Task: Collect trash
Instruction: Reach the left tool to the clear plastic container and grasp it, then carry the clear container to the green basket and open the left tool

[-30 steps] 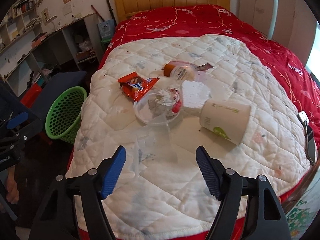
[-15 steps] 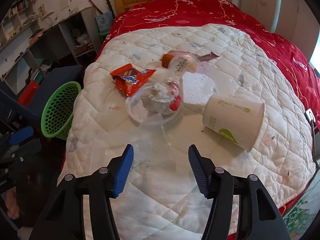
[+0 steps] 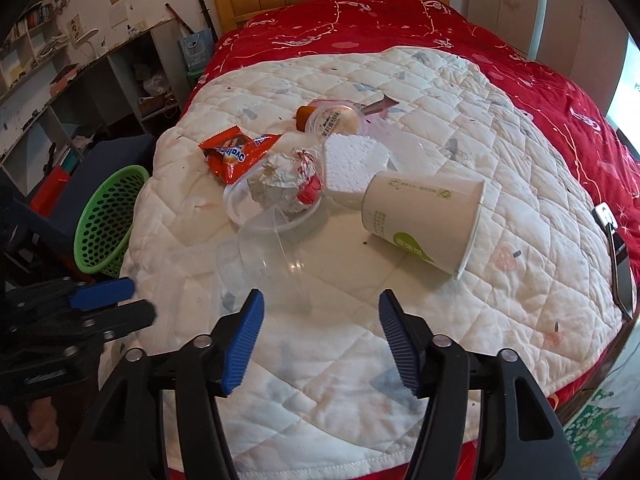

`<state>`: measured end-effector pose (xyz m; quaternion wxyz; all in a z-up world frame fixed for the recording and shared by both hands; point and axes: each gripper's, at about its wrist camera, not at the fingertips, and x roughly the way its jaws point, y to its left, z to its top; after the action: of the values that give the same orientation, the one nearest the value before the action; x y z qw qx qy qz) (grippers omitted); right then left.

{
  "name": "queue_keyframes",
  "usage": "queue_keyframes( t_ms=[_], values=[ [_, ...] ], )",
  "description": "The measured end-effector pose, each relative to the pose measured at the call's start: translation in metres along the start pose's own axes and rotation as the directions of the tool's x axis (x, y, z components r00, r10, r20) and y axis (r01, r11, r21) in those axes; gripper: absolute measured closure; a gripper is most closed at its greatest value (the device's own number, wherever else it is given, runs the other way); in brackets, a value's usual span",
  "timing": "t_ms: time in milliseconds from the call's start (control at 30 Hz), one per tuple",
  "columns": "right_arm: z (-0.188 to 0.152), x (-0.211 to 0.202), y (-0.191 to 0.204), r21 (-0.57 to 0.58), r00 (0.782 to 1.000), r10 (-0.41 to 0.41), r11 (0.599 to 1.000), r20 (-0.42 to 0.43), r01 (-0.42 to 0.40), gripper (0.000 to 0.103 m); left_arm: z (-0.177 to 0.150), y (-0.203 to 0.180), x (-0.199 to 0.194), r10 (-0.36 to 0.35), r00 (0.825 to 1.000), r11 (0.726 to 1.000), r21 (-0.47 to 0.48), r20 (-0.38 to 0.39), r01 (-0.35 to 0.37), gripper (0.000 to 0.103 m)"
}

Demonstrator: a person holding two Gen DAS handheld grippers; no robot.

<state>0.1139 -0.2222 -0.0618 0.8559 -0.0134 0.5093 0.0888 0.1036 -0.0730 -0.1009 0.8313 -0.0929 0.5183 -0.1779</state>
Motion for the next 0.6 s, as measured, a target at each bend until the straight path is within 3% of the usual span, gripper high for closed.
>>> queue_keyframes(
  t_ms=[267,600],
  values=[
    [-0.005,-0.007,0.0,-0.001,1.0,0.003,1.0,0.012,-0.003,0.036,0.004,-0.001,0.019,-0.011,0.999,1.0,-0.006,-0.048,0.01,0.096],
    [-0.005,0.002,0.022,-0.047,1.0,0.013,0.999,0.008,-0.013,0.032,0.007,0.027,-0.004,0.028,1.0,0.999,-0.036,0.007,-0.027,0.099]
  ],
)
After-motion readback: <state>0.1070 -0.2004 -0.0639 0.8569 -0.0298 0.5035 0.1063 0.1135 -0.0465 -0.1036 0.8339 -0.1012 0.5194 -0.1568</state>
